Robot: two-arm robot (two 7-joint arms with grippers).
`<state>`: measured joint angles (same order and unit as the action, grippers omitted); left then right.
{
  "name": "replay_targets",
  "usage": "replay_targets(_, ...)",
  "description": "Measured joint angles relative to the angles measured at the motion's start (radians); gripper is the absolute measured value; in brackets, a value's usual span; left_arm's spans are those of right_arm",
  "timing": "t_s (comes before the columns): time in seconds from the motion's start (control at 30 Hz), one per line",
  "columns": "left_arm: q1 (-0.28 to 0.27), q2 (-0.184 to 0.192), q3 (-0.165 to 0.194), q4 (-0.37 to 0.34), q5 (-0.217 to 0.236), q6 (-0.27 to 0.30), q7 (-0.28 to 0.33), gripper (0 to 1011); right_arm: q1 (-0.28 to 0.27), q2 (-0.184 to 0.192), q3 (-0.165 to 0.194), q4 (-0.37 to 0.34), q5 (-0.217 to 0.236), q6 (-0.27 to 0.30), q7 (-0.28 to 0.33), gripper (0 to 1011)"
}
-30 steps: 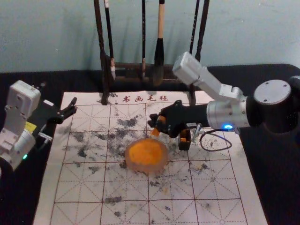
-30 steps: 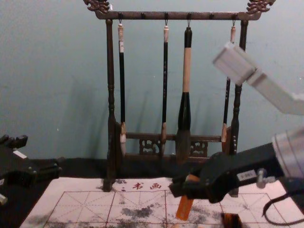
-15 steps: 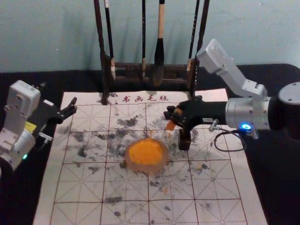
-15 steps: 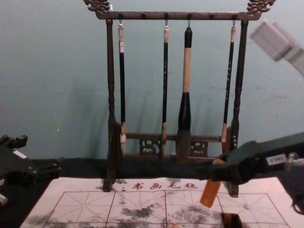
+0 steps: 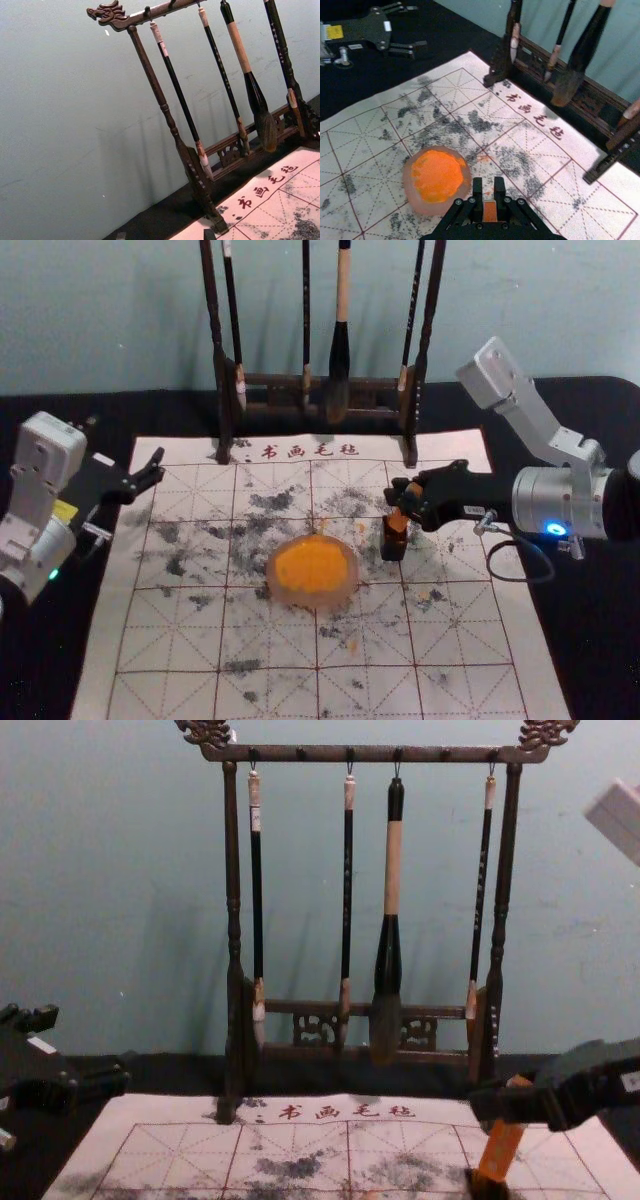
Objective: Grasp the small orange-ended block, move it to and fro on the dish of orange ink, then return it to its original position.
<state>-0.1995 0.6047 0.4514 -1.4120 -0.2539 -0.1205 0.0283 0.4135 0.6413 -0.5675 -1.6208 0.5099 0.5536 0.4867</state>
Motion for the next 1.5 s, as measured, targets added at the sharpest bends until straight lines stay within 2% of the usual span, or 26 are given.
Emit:
replay_targets(0.37,0.0,0.0,0.0,0.0,0.0,0.0,0.0,1001,-0.008,-0.004,0.006,0.014,0.01,0.016,-0.018,119)
replay_targets(0.7,0.0,0.0,0.0,0.0,0.0,0.0,0.0,1002,0.009,-0.025,-0.006,0.045,0.01,0.017,-0.02,119)
replay_targets(1.5,0.0,0.0,0.0,0.0,0.0,0.0,0.0,1001,0.025,-0.055,-0.019,0.094,-0.016,0.017,-0.024,119)
